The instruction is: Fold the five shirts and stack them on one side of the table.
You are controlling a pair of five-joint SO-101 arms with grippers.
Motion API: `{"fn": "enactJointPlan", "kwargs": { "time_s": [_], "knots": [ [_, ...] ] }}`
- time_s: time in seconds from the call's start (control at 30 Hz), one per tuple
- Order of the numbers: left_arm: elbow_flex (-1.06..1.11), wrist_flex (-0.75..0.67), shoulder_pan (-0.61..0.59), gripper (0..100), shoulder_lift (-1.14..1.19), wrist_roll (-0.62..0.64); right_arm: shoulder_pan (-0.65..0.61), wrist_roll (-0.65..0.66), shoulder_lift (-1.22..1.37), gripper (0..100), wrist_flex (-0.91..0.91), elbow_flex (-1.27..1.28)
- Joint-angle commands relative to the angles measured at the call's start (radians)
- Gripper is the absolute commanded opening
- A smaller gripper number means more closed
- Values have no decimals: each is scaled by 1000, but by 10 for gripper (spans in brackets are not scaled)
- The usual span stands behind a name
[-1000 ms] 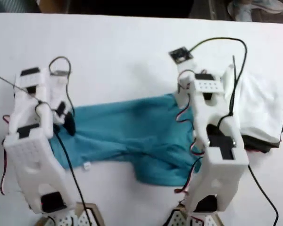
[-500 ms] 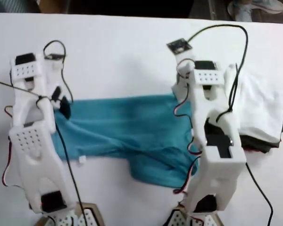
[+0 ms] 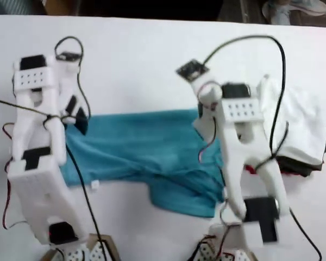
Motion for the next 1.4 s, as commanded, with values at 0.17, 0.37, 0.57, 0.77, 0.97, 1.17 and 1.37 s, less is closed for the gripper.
{"fn": "enactJointPlan", "kwargs": {
  "time_s": [0.17,0.37,0.57,0.77,0.97,1.17,1.37],
  "knots": [
    [209,-120,2,232,-190,34,-22,97,-475,220,-147,416],
    [449,-267,6,232,-331,75,-44,170,-599,219,-157,555],
    [697,-374,6,232,-446,72,-5,183,-607,219,-337,657],
    [854,-482,6,232,-483,74,-10,186,-605,218,-460,790],
    [878,-502,2,232,-488,74,-10,305,-605,218,-427,847],
    [862,-502,0,232,-483,74,-150,391,-615,219,-240,847],
    [851,-502,-2,232,-482,77,-328,393,-616,221,-176,845]
  ]
}}
